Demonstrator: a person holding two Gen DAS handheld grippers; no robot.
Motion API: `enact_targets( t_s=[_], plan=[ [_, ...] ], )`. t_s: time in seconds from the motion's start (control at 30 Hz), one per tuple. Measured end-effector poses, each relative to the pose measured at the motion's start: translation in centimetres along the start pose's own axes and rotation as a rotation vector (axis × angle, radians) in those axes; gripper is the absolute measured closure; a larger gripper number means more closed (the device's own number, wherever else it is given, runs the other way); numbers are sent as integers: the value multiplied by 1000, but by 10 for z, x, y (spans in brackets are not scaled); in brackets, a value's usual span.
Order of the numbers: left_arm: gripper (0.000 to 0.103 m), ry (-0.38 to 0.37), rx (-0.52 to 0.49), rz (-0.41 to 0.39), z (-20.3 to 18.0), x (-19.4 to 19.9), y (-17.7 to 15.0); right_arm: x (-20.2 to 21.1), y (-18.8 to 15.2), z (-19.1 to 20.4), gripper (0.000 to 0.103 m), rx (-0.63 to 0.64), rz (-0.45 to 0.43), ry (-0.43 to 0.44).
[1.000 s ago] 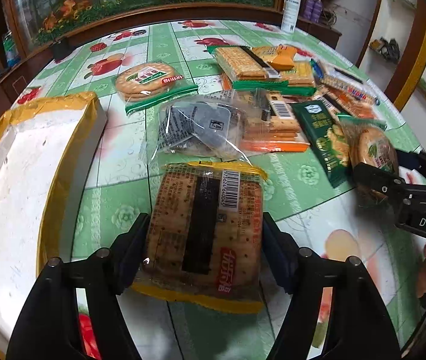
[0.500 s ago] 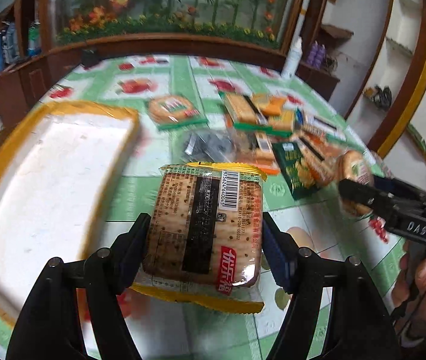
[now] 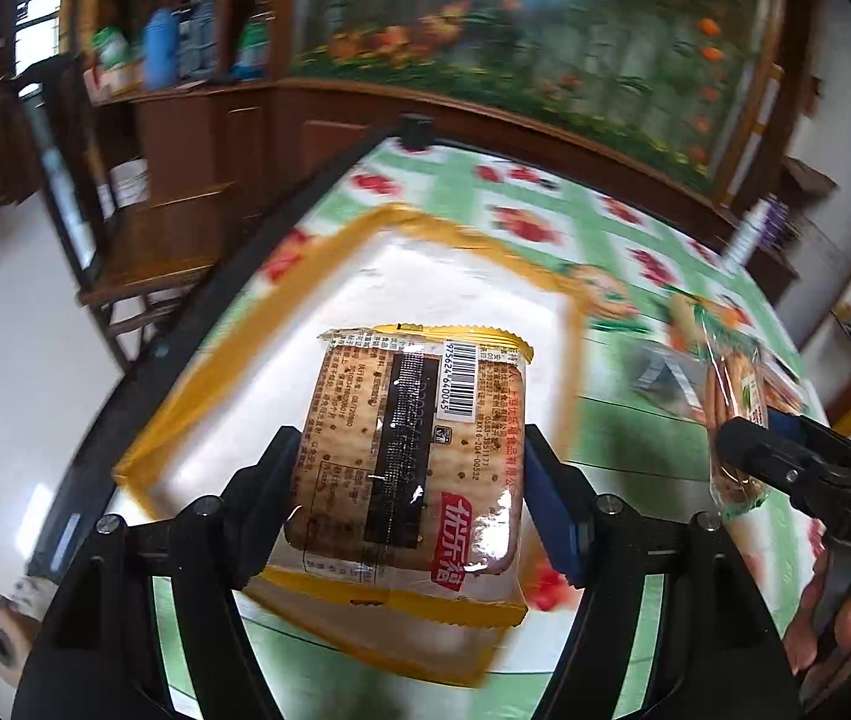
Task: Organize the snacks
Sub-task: 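Carry both packs to the yellow-edged tray and open both tools to release them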
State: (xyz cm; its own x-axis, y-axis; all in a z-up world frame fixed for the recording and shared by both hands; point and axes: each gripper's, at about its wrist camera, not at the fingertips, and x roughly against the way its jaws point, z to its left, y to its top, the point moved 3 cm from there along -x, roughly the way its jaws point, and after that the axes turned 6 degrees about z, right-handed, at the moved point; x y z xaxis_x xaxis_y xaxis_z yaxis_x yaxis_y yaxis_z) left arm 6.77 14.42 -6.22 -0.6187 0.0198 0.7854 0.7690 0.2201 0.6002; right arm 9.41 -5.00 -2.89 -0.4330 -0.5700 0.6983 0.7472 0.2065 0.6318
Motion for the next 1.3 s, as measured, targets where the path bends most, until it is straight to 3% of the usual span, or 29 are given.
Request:
enact_targets(
  t_s=[0.13,0.33,0.9,1.3],
  plan=[
    [32,30,44,12,21,-9,1,-38,20,42,27,39,20,78],
    [32,57,60,35,35,-27,-1,-89,38,74,27,73,77,100],
    [32,164,17,58,36,-45,-5,-151,45,60,26,155,163,-35],
    [31,182,8,69,36,-45,-9,-168,42,75,26,238,201,-47]
  ],
)
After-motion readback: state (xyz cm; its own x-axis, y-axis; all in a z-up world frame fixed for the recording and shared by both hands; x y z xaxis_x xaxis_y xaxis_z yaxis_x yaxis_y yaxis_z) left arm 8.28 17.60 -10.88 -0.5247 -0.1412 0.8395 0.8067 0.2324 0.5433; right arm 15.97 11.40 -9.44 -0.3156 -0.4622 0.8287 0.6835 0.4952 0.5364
